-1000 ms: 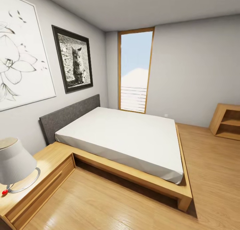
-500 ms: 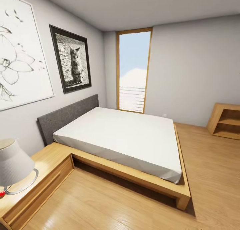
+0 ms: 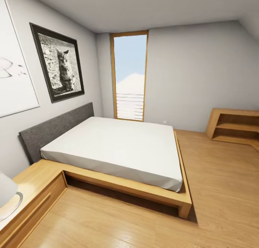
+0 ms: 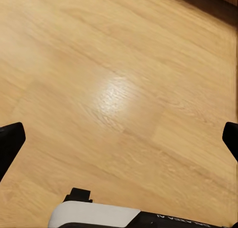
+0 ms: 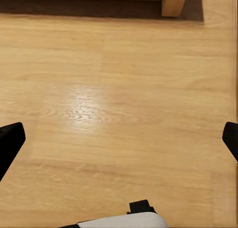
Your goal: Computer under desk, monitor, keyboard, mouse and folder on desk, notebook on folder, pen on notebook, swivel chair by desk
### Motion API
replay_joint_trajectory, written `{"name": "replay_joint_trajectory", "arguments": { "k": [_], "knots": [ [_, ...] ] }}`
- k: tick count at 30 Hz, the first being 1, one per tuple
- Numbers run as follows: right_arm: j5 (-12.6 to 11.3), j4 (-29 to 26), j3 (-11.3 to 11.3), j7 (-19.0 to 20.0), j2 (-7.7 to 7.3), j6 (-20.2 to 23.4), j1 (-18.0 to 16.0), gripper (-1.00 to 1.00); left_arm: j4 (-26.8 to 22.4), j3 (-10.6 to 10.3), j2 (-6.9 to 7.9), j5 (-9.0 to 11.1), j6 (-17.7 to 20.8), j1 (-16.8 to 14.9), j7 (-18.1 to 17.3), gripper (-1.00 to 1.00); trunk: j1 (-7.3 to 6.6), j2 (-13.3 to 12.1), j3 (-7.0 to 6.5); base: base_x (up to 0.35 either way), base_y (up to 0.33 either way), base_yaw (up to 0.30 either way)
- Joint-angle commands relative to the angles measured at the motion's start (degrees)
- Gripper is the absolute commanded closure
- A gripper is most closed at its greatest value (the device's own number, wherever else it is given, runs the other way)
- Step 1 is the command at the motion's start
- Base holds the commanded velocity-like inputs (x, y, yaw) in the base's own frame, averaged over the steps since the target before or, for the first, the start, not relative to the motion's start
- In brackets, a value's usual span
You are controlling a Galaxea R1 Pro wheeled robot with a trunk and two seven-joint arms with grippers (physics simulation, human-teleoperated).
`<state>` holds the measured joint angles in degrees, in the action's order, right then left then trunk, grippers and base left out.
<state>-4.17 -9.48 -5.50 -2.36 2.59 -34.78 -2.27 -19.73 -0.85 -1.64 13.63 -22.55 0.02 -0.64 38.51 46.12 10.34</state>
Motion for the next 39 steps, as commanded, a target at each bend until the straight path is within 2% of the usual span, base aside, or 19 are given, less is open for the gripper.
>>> {"name": "replay_joint_trajectory", "arguments": {
  "k": [1, 7, 19, 27, 39],
  "knots": [
    [-0.19, 0.03, -0.23, 0.16, 0.03, -0.21, -0.06, -1.0, -0.04, -0.1, 0.0, 0.42, -0.12, 0.02, -0.07, -1.0, 0.01, 0.06, 0.08, 0.0, 0.0, -0.259],
    [-0.15, -0.03, -0.22, 0.16, 0.04, -0.27, -0.06, -1.0, -0.04, -0.14, -0.06, 0.4, -0.13, 0.0, -0.07, -1.0, 0.01, 0.06, 0.08, 0.0, 0.095, -0.26],
    [-0.2, -0.1, -0.28, 0.16, 0.05, -0.28, -0.05, -1.0, -0.04, -0.2, -0.06, 0.23, -0.13, -0.01, 0.02, -1.0, 0.01, 0.06, 0.08, 0.0, 0.266, -0.263],
    [-0.52, -0.1, -0.51, 0.16, -0.07, -0.21, -0.06, -1.0, -0.04, -0.2, -0.1, 0.25, -0.13, -0.01, 0.02, -1.0, 0.01, 0.06, 0.08, 0.0, 0.066, -0.262],
    [-0.26, -0.1, -0.32, 0.25, -0.18, -0.28, -0.03, -1.0, -0.04, -0.2, -0.1, 0.26, -0.13, 0.0, 0.02, -1.0, 0.01, 0.06, 0.08, 0.0, 0.004, -0.053]
  ]
}}
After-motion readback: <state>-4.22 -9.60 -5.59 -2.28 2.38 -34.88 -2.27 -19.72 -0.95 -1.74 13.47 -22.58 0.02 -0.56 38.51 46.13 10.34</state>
